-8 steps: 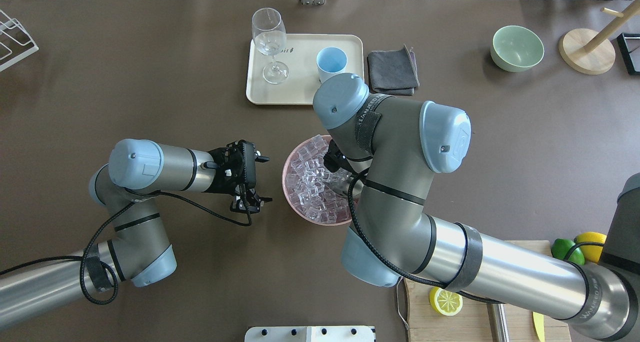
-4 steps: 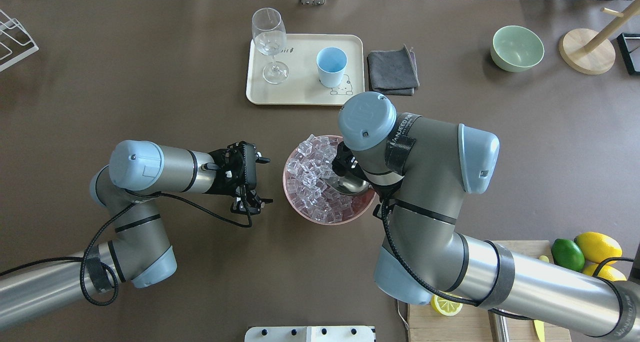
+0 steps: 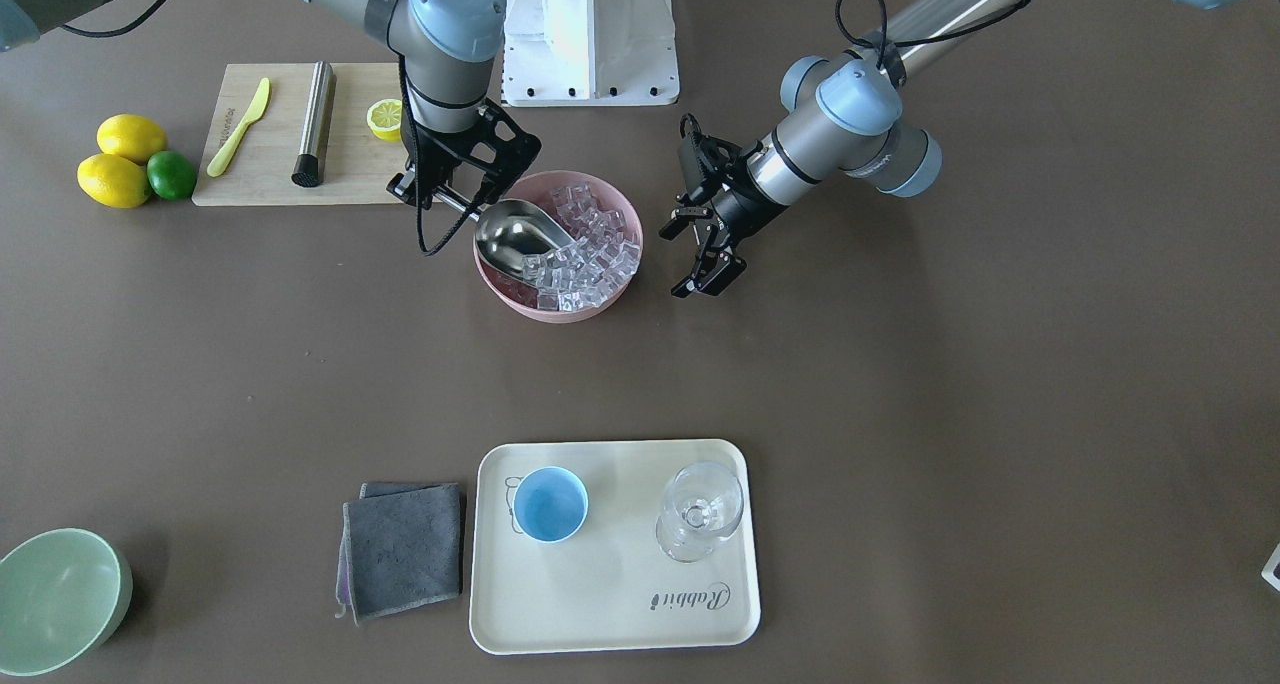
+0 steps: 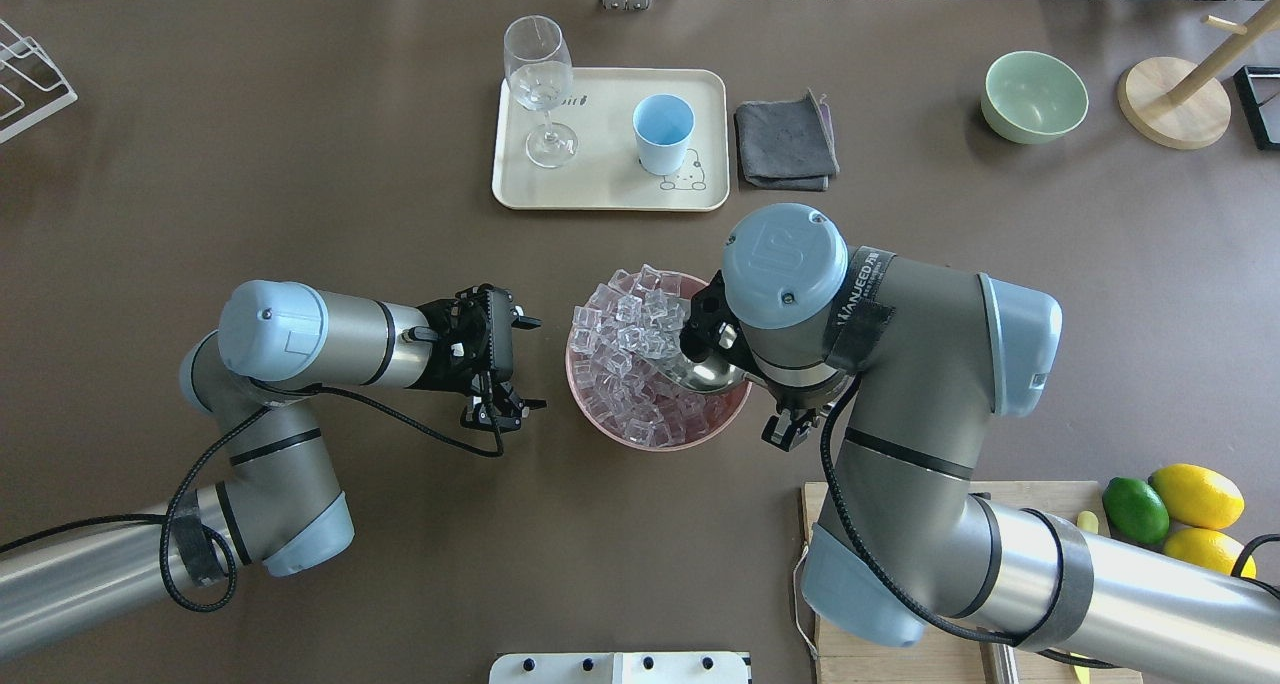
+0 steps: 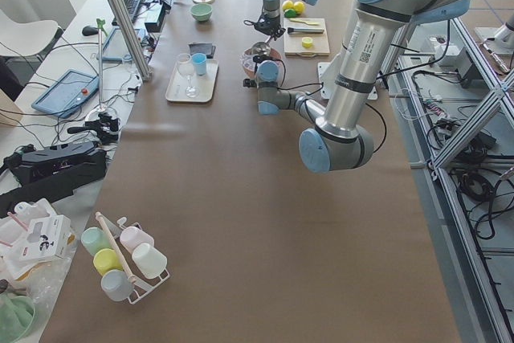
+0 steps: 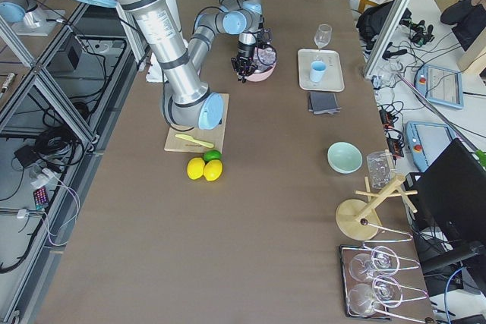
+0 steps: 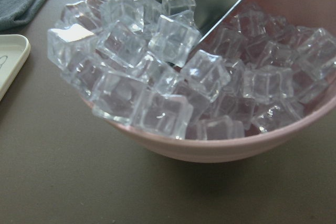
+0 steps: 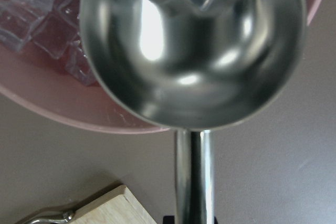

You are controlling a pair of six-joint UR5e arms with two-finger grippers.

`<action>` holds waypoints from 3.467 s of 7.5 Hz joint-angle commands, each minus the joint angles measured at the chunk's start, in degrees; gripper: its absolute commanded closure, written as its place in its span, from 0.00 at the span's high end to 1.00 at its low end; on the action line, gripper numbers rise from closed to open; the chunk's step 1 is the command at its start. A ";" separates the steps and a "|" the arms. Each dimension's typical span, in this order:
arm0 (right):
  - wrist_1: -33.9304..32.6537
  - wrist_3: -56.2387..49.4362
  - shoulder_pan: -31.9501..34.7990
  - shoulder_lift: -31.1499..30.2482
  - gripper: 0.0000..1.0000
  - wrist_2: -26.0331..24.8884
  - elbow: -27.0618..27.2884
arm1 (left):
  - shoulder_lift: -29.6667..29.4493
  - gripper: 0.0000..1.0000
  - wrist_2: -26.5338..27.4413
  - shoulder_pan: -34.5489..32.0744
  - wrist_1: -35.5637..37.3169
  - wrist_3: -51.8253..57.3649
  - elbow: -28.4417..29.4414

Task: Put ice in cup with scoop
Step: 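Dig the scoop into the ice cubes with the right gripper, then carry the ice-filled scoop to the blue cup while the left arm withdraws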

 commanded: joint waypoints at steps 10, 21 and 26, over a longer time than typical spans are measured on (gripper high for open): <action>11.48 1.97 -1.11 -7.97 0.00 -1.75 7.60 | 0.00 0.99 -0.39 0.18 0.00 0.00 0.09; 33.36 10.93 -1.72 -16.77 0.00 -2.46 10.60 | 0.53 0.99 -0.48 0.35 -0.97 0.70 0.00; 28.83 16.12 2.47 -14.93 0.00 4.10 9.90 | 0.53 0.99 -1.27 0.35 -0.97 0.70 0.00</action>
